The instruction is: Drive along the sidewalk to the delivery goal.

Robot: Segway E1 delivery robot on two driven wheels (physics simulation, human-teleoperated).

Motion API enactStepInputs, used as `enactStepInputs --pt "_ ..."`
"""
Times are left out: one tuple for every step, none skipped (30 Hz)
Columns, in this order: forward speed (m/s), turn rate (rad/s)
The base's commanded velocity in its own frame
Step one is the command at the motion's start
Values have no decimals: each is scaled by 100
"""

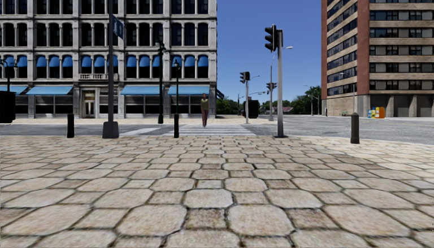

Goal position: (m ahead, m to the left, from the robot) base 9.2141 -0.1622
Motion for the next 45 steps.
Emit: enactStepInputs --pt "200 0" --pt "200 0" --pt "200 0" --pt "200 0" --pt "200 0" --pt "200 0" --pt "200 0" --pt "200 0" --pt "200 0" --pt "200 0" --pt "200 0" --pt "200 0" --pt "200 0" --pt "196 0" --pt "191 0" --pt "184 0" --pt "180 0" --pt "180 0" --pt "178 0" --pt "177 0" --pt "177 0" --pt "177 0" --pt "173 0" --pt "167 0" --pt "162 0" --pt "159 0" --pt "159 0" --pt "157 0" --pt "154 0" --pt "152 0" --pt "152 0" --pt "147 0" --pt "136 0" --pt "131 0" --pt "131 0" --pt "128 0" --pt "125 0" --pt "119 0" --pt "116 -4" --pt "116 -4" --pt "116 -5" --pt "115 -5" --pt "113 -5" --pt "113 -5" --pt "109 -5"
